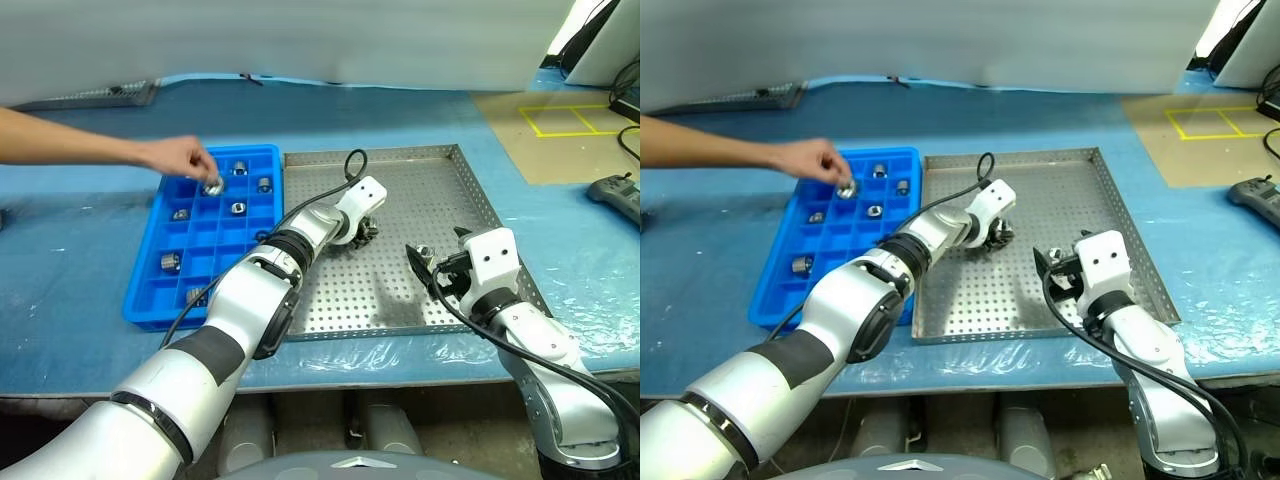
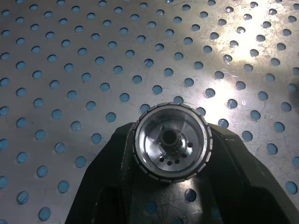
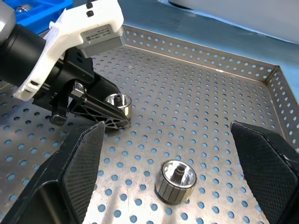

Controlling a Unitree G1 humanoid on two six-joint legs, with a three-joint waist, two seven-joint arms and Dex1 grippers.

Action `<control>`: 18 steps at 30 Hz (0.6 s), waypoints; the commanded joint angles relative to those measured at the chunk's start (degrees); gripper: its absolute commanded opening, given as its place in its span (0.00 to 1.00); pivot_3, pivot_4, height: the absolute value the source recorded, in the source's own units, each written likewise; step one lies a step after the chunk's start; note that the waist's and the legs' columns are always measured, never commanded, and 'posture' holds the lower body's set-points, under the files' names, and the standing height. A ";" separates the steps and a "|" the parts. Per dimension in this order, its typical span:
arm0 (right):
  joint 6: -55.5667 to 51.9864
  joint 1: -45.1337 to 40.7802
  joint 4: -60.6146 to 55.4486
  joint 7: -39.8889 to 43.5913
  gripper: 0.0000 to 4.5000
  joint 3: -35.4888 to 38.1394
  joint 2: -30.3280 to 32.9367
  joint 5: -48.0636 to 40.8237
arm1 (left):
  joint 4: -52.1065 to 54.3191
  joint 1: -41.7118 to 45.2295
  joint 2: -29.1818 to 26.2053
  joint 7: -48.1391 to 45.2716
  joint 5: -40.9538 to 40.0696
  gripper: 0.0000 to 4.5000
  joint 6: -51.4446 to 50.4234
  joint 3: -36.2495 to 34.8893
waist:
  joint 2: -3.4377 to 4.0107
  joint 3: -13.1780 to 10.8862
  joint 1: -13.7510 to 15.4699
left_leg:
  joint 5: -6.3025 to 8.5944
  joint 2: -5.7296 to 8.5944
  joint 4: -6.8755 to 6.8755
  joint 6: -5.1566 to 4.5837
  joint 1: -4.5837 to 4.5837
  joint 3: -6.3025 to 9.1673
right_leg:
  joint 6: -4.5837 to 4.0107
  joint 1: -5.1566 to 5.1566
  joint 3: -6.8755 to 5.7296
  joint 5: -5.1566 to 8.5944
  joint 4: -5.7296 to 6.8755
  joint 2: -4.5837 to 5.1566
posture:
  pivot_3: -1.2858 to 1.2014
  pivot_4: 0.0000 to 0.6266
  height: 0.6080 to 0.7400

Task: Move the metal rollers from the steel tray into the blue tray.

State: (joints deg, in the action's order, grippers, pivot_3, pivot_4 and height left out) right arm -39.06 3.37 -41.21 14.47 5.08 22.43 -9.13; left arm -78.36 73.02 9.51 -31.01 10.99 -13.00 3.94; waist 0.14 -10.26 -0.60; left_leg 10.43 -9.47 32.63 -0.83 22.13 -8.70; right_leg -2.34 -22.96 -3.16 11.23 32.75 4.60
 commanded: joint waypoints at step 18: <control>4.22 -17.09 11.28 12.44 1.00 -0.15 3.67 -7.08 | 17.76 0.61 -10.56 -12.26 -13.91 0.46 -1.16 -10.04 | 0.03 -0.03 2.87 | -0.03 -0.01 -0.18 0.01 0.03 -0.01 | -0.17 -0.19 -0.02 0.03 0.11 0.05 | 0.52 0.24 1.00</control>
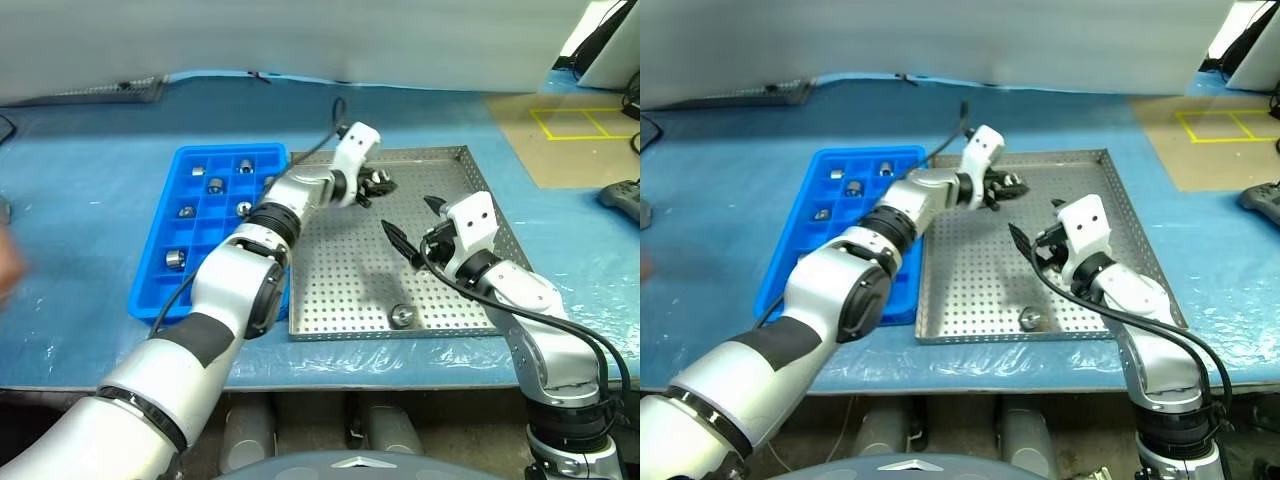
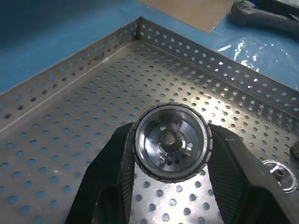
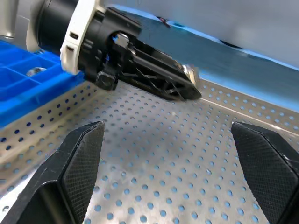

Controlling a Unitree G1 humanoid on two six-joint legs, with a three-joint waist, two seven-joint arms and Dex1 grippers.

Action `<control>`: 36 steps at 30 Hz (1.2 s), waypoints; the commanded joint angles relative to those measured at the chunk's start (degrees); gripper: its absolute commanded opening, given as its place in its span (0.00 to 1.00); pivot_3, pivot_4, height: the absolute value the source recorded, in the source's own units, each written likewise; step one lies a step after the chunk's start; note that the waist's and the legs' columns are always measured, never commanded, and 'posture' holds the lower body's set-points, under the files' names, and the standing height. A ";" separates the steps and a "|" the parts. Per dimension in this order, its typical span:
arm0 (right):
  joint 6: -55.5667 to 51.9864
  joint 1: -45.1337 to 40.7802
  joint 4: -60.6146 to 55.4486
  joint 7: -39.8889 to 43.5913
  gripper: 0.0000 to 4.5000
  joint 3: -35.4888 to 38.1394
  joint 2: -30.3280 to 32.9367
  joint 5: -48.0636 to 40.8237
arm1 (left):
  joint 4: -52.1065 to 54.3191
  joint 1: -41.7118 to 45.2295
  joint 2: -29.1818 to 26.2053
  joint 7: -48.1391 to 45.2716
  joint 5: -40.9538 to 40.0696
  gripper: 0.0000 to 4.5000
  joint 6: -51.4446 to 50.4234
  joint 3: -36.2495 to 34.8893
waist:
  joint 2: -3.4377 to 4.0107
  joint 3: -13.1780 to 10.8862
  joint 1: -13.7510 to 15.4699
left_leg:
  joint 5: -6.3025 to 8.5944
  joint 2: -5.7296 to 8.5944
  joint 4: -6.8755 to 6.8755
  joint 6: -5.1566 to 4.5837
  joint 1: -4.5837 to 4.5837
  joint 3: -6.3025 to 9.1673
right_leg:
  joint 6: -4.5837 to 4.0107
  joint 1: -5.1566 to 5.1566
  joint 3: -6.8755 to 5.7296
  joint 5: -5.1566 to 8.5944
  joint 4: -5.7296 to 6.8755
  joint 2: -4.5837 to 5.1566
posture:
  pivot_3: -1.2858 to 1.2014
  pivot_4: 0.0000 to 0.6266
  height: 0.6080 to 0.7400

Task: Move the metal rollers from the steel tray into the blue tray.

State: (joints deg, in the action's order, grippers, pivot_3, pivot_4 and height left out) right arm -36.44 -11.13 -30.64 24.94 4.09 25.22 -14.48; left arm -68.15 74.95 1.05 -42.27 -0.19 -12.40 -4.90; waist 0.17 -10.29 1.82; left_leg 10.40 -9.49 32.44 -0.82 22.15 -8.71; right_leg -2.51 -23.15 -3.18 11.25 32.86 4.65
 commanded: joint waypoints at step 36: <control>10.42 -15.88 20.87 15.54 1.00 -11.39 -2.47 -0.24 | 60.91 -40.65 -24.99 6.36 -12.79 0.46 -17.91 0.29 | 0.08 -0.05 11.76 | -0.79 -0.43 -0.01 1.27 0.67 0.31 | -0.76 -1.11 -0.58 0.51 1.79 0.00 | 0.67 0.24 1.00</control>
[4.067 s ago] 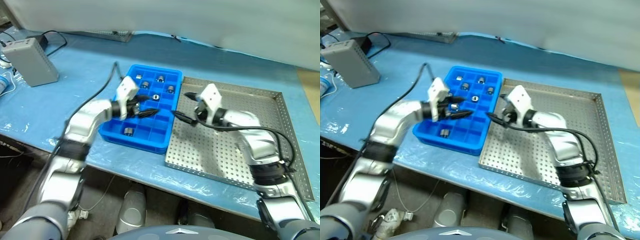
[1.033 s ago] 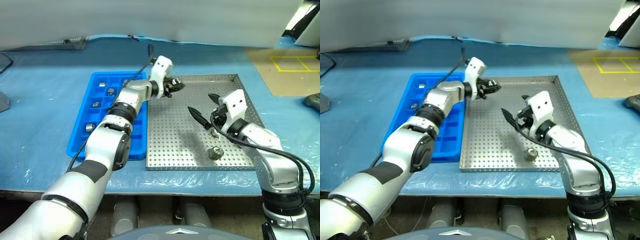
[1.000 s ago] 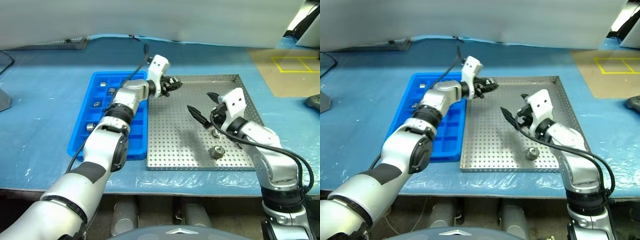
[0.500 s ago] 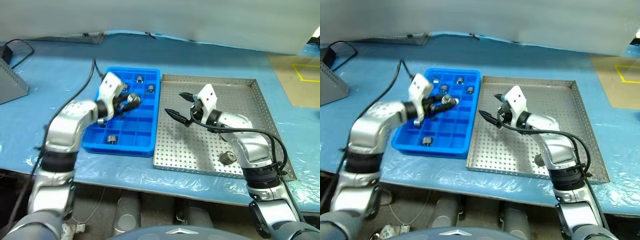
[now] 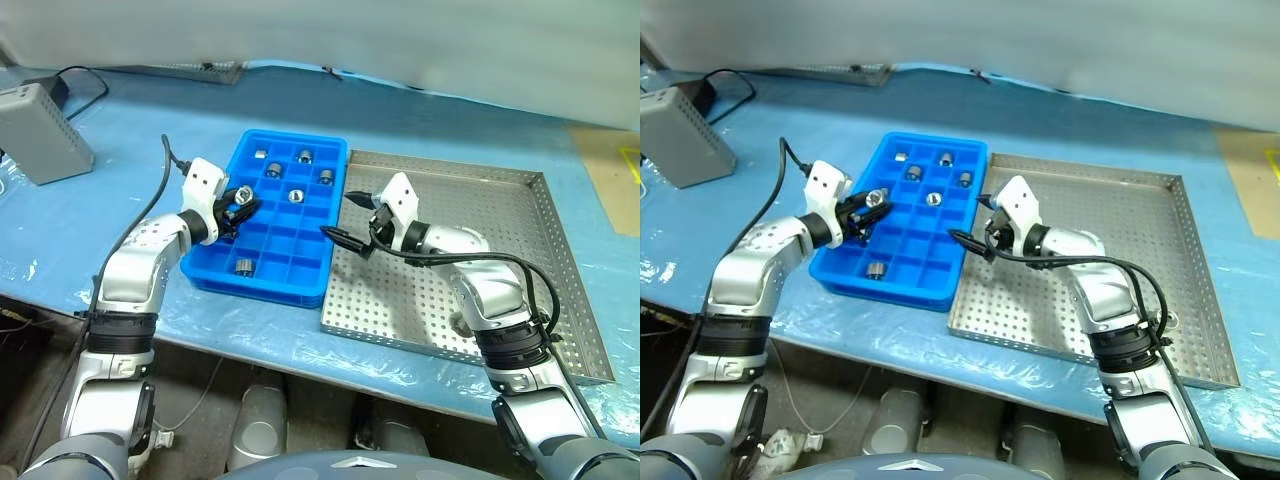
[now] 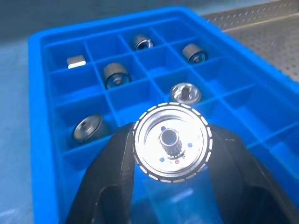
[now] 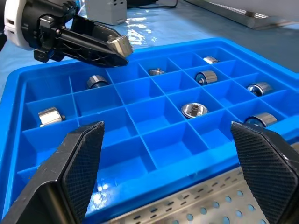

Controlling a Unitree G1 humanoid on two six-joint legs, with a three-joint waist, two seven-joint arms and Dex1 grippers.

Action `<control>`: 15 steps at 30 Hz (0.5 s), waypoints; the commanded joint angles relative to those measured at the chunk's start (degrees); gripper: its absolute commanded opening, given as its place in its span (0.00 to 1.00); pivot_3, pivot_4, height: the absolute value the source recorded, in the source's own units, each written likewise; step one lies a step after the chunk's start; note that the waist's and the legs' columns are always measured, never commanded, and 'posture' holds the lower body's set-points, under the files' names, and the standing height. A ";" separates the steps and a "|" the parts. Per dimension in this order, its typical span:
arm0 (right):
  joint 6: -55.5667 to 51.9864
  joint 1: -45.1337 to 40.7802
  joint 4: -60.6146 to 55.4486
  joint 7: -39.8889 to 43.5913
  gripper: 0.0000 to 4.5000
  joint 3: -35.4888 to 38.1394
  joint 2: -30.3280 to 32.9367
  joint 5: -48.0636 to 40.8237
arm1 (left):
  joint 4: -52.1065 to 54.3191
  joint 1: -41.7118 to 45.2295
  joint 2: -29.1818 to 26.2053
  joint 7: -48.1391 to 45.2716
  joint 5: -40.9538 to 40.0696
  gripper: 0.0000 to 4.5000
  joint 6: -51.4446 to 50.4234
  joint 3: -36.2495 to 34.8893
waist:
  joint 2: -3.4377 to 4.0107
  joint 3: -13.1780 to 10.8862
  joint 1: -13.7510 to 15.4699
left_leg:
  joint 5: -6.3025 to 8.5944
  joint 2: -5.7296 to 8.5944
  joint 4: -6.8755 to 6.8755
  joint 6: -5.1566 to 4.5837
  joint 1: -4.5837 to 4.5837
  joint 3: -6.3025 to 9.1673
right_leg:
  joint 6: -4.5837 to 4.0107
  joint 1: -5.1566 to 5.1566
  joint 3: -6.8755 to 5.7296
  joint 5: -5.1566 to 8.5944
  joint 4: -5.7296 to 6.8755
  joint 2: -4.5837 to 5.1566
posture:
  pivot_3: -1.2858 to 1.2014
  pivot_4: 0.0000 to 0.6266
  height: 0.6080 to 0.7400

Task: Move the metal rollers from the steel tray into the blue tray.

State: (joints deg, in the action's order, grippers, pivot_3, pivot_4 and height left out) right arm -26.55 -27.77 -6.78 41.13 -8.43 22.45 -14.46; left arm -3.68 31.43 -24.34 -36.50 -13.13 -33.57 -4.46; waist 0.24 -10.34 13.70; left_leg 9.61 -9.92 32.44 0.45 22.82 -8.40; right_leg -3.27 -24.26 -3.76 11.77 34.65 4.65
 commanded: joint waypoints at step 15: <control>-2.02 5.80 -9.78 -4.74 1.00 2.64 2.10 -0.14 | -14.99 7.18 2.32 -0.59 2.53 0.46 6.98 3.89 | 0.00 0.00 -0.61 | -0.14 0.01 0.01 0.22 0.19 0.00 | 0.00 -0.19 0.02 0.02 0.02 -0.01 | 0.63 0.24 1.00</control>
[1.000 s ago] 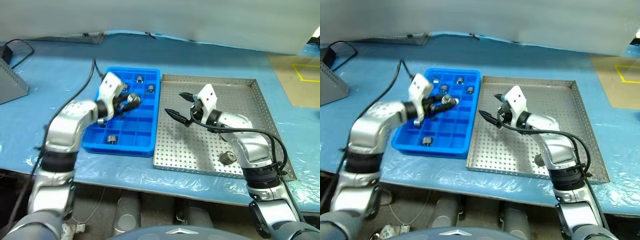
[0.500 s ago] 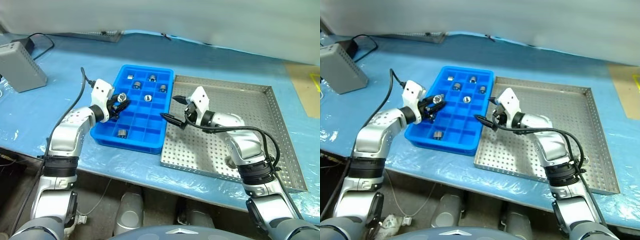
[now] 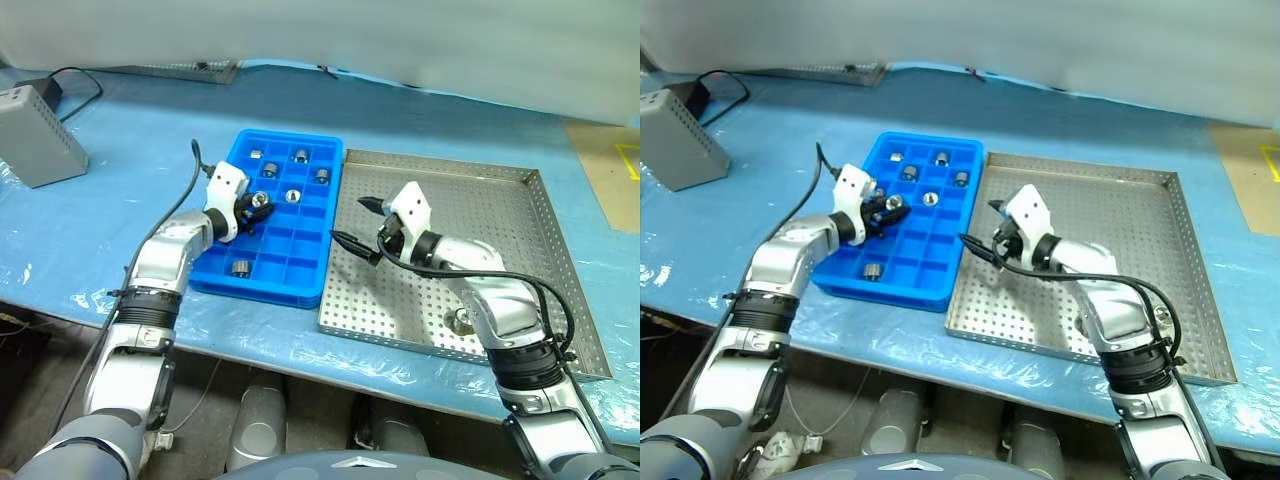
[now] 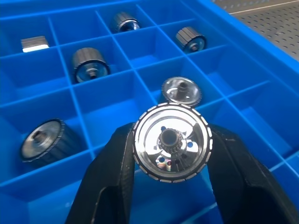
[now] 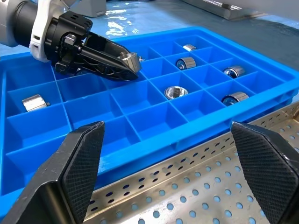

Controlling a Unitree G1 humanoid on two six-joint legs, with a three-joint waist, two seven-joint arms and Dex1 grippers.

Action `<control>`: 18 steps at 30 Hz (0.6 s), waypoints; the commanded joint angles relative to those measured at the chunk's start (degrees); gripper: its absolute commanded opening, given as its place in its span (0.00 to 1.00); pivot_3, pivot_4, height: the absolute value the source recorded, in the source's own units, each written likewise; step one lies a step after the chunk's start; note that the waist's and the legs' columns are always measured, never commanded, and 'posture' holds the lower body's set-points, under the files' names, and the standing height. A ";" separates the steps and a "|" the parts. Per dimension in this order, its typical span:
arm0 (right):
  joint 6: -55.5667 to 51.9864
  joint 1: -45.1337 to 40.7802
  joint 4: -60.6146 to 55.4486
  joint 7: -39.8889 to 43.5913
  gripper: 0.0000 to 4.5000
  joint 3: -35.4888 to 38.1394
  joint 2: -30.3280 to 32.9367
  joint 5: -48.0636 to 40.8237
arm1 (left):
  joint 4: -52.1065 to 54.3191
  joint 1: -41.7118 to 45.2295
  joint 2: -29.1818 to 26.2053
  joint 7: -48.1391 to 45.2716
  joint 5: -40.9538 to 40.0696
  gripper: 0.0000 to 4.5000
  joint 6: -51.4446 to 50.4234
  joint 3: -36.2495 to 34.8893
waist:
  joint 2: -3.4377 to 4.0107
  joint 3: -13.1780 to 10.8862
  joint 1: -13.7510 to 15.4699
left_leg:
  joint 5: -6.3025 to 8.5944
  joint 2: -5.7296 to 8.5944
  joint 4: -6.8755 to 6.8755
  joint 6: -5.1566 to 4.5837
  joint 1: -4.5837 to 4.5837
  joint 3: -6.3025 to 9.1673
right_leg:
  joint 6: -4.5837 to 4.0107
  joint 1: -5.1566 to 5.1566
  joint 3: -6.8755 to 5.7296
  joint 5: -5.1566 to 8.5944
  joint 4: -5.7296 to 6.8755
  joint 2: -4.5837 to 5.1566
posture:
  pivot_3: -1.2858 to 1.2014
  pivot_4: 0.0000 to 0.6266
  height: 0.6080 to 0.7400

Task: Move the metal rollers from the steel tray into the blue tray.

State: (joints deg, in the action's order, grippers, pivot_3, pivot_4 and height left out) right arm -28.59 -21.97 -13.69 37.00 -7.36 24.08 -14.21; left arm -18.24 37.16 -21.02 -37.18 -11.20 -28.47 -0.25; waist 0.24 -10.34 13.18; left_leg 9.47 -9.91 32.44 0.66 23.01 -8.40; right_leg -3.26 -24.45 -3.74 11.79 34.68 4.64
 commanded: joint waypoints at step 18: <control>-0.52 2.11 -4.70 -4.30 1.00 4.25 1.72 0.39 | -0.84 11.51 1.90 -14.44 -5.65 0.90 1.83 3.05 | -0.02 -0.01 -1.41 | -0.10 0.01 0.00 -0.05 0.05 -0.02 | -0.01 0.00 -0.02 0.00 0.03 0.01 | 0.58 0.24 1.00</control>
State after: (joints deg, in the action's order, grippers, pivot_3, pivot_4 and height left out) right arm -29.22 -20.12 -14.90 33.66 -5.82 25.13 -13.41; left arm -20.41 45.70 -19.71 -47.55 -15.38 -27.65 0.97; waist 0.23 -10.35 11.76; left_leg 9.33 -9.88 32.45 0.55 23.08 -8.43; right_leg -3.27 -24.44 -3.75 11.79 34.71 4.67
